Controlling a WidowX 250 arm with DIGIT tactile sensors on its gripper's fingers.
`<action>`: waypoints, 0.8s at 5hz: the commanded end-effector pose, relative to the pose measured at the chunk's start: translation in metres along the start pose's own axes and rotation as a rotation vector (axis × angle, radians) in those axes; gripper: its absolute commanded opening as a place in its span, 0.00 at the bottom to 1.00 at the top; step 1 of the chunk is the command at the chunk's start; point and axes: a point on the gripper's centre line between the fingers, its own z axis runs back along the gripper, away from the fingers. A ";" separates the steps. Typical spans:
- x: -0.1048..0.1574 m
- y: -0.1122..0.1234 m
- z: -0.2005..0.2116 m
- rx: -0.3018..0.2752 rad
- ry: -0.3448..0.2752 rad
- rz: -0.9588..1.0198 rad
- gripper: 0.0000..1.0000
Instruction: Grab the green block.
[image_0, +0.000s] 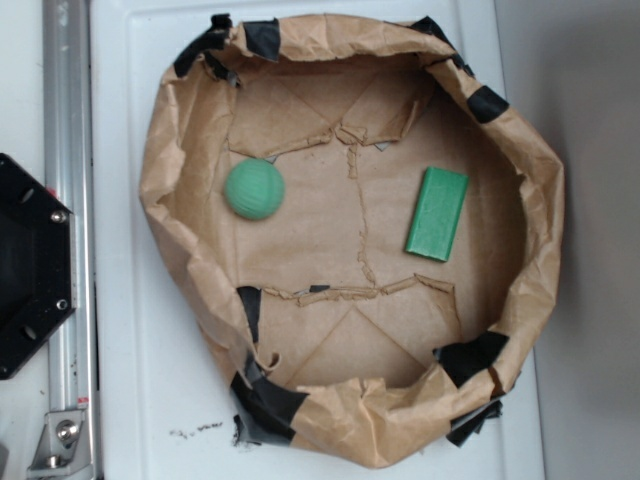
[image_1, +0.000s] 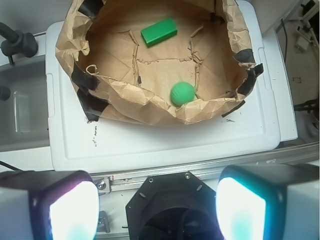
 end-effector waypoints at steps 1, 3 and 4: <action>0.000 0.000 0.000 0.000 0.000 0.000 1.00; 0.089 0.009 -0.075 0.005 -0.228 0.396 1.00; 0.121 0.022 -0.117 0.069 -0.126 0.517 1.00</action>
